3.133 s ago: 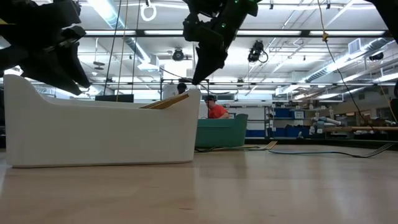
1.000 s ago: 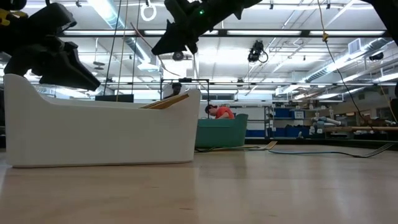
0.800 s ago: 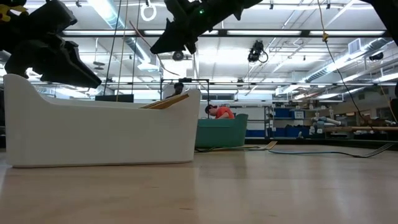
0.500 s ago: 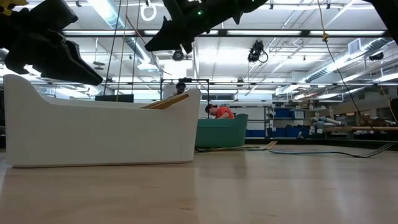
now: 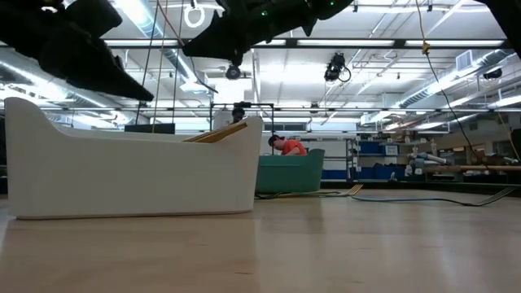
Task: Sort silverware by color (type)
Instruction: Put the orange fork into the black bin
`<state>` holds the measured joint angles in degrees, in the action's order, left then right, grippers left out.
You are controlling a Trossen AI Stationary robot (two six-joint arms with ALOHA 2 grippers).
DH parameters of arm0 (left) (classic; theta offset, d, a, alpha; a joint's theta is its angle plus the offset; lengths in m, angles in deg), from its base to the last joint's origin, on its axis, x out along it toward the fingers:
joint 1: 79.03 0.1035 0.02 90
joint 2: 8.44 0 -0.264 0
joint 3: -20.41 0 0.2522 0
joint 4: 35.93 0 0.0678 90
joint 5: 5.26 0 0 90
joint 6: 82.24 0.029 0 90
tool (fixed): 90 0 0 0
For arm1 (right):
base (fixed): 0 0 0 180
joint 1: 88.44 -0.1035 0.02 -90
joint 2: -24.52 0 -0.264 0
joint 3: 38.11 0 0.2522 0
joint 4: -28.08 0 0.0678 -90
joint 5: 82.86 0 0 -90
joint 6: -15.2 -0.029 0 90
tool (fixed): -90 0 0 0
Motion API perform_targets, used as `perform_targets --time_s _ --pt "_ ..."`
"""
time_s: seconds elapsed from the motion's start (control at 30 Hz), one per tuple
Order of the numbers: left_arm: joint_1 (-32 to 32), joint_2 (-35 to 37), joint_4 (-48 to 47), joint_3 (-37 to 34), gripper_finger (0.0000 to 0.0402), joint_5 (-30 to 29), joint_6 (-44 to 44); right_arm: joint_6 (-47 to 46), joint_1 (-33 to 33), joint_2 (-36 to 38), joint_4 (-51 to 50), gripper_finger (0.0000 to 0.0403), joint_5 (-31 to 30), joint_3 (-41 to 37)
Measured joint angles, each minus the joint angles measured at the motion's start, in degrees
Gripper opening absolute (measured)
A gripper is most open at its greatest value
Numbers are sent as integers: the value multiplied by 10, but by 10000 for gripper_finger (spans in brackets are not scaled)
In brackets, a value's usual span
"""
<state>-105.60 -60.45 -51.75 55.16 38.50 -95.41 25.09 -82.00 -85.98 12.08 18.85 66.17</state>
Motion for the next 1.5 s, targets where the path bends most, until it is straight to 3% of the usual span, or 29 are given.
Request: perform_targets --time_s 0.27,0.43,0.7,0.9,1.03,1.2,1.33,1.5 --pt "24 0 89 0 142 1 43 4 -14 0 12 20 0 0" --pt "24 0 96 0 142 16 48 1 -26 0 -7 20 -3 0" --pt "24 0 60 40 142 34 42 13 -34 0 -29 20 -76 0" --pt "30 -1 59 58 142 29 33 41 -34 0 -53 20 -191 0" --pt "41 -1 52 60 142 28 34 40 -28 0 -64 20 -201 0" --pt "63 -16 -51 114 142 25 41 14 -13 0 -108 20 -244 0" --pt "78 -45 -121 162 142 22 107 14 -7 0 -113 20 -251 0" --pt "84 -86 -129 189 142 4 275 -25 -7 0 -139 20 -227 0"
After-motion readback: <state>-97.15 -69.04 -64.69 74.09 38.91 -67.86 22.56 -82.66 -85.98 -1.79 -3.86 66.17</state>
